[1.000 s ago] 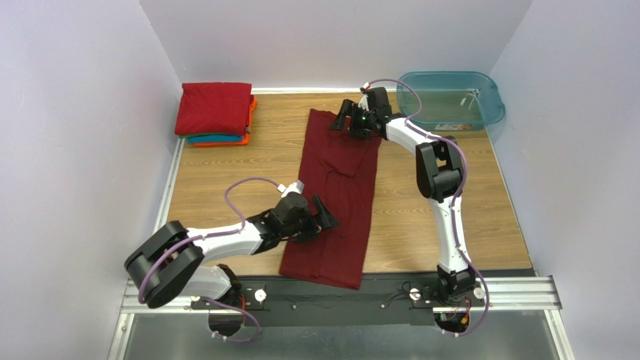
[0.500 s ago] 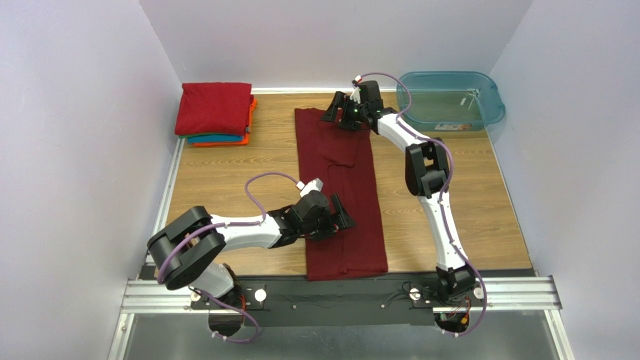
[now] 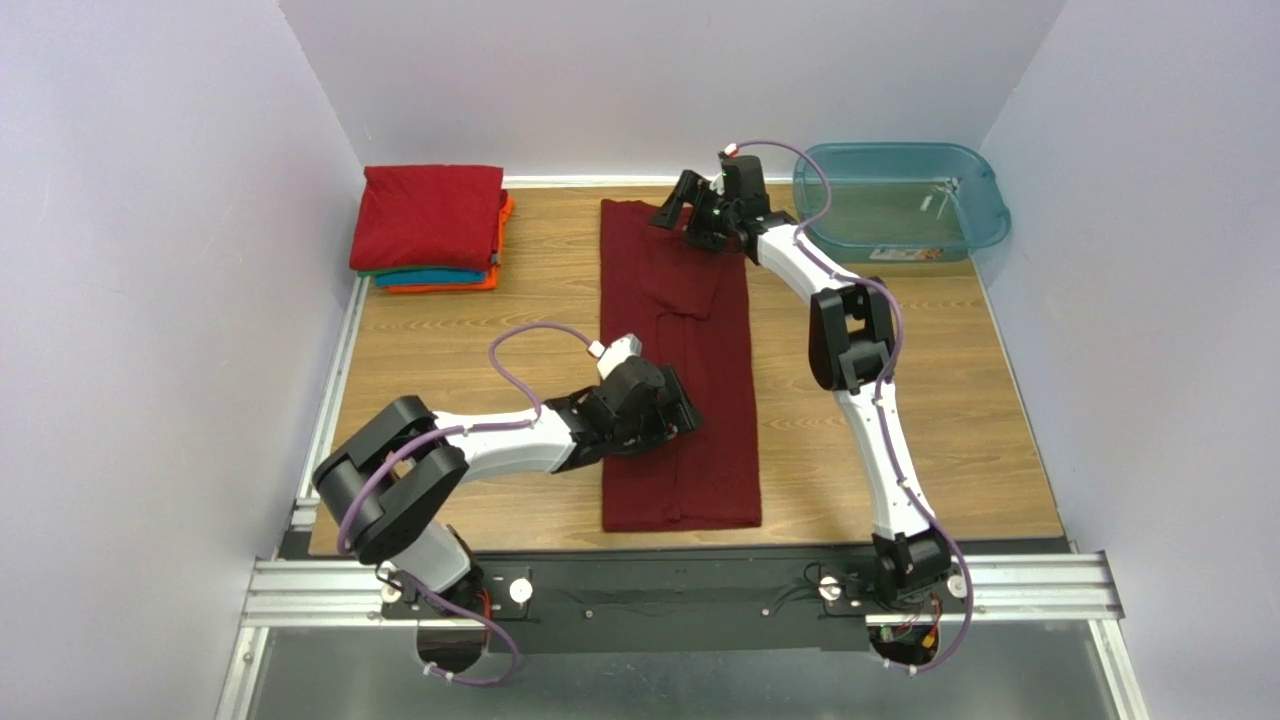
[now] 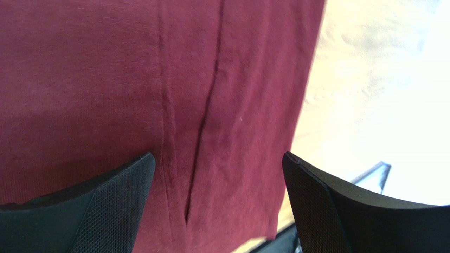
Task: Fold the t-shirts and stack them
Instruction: Fold the tshirt
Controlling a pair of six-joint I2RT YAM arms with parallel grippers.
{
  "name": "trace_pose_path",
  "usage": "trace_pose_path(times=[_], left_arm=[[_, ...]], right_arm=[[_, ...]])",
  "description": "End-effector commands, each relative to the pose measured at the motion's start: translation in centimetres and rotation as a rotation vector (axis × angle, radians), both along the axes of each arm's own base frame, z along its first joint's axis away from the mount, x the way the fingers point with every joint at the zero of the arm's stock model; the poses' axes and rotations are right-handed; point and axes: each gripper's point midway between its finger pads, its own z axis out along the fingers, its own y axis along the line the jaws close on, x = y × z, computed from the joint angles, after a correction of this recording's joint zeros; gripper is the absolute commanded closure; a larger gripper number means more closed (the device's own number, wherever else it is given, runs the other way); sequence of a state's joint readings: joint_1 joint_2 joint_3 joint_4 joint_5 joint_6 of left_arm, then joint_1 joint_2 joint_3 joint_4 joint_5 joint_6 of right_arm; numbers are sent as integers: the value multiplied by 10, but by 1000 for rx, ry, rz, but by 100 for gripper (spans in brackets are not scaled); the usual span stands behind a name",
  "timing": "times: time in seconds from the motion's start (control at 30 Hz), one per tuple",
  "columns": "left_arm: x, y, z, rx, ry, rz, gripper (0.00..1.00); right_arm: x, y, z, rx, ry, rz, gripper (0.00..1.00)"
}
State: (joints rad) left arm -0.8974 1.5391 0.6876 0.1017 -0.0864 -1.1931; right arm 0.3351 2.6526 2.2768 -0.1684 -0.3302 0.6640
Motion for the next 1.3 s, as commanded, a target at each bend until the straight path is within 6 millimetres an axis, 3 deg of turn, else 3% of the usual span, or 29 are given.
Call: trace_pose_path(times=[0.0, 0.17, 0.3, 0.4, 0.47, 0.5, 0.57, 0.63, 0.67, 0.7, 0.73, 0.77, 0.8, 0.83, 0.87, 0.93, 0.97, 1.0, 1.07, 1.1, 1.17, 1.23, 1.27], left_arm=[[9, 38, -27, 212, 11, 51, 2], [10, 22, -13, 192, -19, -12, 2], [5, 1, 10, 165, -73, -72, 2], [0, -7, 33, 139, -114, -101, 2], [-2, -3, 47, 137, -139, -95, 2], [-6, -2, 49, 139, -142, -97, 2], [-12, 7, 58, 140, -147, -89, 2], [-21, 23, 59, 147, -135, -74, 2], [-25, 29, 58, 150, -127, -67, 2], [-32, 41, 48, 170, -99, -57, 2], [-40, 53, 48, 182, -74, -37, 2], [-45, 61, 44, 190, -55, -24, 2], [-59, 77, 34, 213, -5, -9, 2], [-65, 85, 24, 249, 23, -14, 2], [-76, 93, 20, 234, 53, -12, 2], [-92, 103, 16, 209, 97, -8, 2], [-104, 111, 2, 213, 146, -7, 2], [-110, 115, -2, 205, 163, -1, 2], [-116, 120, -4, 173, 178, 16, 2], [-122, 125, -12, 171, 208, 29, 1], [-125, 124, -10, 136, 213, 37, 3], [-125, 125, -12, 117, 212, 52, 11], [-125, 128, -16, 120, 213, 65, 16]], right_arm=[[-10, -47, -90, -144, 187, -116, 0], [-6, -39, -68, -128, 125, -34, 0], [-2, -32, -21, -117, 30, 28, 0], [1, -36, 33, -149, -73, 38, 0], [-4, -40, 54, -169, -99, 34, 0], [-8, -43, 83, -166, -138, 28, 0], [-16, -46, 105, -200, -177, 28, 0], [-37, -48, 126, -239, -202, 36, 0], [-46, -51, 126, -253, -192, 29, 0], [-63, -54, 110, -277, -145, 34, 0], [-78, -57, 129, -286, -164, 16, 0], [-89, -62, 131, -292, -152, 2, 0], [-116, -69, 119, -298, -96, -8, 0], [-127, -72, 95, -306, -36, -4, 0], [-141, -74, 113, -284, -49, -13, 0], [-178, -80, 96, -277, 18, -4, 0], [-189, -83, 88, -277, 42, -5, 0], [-201, -82, 87, -281, 44, 0, 0], [-225, -89, 66, -298, 96, 6, 0], [-232, -90, 74, -285, 84, -1, 0], [-252, -93, 60, -289, 118, 12, 0], [-263, -94, 62, -273, 118, 11, 0], [-272, -97, 54, -276, 138, 17, 0]])
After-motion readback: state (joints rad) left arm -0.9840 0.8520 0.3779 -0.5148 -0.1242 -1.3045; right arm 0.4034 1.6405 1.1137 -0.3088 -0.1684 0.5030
